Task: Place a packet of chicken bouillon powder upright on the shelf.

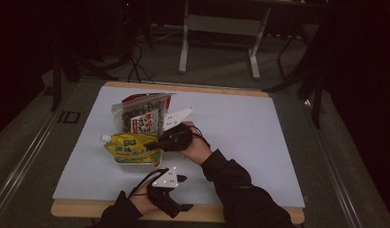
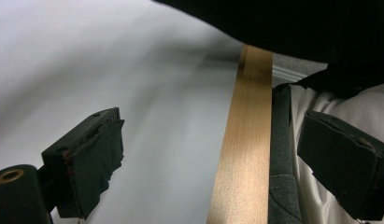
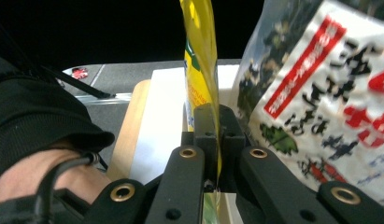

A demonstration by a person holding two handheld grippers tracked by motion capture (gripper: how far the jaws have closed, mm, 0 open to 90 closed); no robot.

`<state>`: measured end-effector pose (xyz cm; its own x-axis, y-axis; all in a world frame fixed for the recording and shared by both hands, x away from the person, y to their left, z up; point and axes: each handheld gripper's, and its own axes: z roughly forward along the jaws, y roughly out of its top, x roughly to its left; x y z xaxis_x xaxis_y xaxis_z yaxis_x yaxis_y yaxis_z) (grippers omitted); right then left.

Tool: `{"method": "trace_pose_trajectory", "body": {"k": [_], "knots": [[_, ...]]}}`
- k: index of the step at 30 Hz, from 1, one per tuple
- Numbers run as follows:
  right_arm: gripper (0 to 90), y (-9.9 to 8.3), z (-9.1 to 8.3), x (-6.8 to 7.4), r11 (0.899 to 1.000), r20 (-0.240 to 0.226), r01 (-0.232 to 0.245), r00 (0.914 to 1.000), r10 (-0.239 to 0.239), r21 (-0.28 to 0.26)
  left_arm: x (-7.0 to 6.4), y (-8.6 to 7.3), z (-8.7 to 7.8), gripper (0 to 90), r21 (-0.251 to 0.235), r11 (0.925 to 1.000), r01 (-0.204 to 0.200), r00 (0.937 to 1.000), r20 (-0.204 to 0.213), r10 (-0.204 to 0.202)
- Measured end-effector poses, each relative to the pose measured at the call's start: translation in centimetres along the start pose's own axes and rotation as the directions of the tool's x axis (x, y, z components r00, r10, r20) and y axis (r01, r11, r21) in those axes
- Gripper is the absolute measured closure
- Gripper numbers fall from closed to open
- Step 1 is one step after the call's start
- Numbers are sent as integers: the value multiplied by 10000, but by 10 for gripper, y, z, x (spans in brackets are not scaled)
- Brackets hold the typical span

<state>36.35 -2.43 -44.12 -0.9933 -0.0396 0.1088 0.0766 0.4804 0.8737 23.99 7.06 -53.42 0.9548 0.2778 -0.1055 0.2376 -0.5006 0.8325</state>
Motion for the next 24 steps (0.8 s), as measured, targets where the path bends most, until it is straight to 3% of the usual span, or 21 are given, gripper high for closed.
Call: {"method": "trace_pose_trajectory", "body": {"k": [4,11,19,24], "knots": [[899,-11,3,-2,9992,48,-54,10000,52,393,0,0,0,87,-21,10000,35,10000,14,-35],[872,-12,2,-1,9992,191,-116,9998,109,385,0,0,1,87,-28,10000,45,10000,15,-45],[728,-9,-12,2,9998,391,-182,9991,183,-29,0,0,1,87,-47,10000,75,10000,32,-75],[593,-11,-29,3,9994,690,-231,9973,249,-262,-1,1,2,87,-62,10000,62,10000,46,-62]]}}
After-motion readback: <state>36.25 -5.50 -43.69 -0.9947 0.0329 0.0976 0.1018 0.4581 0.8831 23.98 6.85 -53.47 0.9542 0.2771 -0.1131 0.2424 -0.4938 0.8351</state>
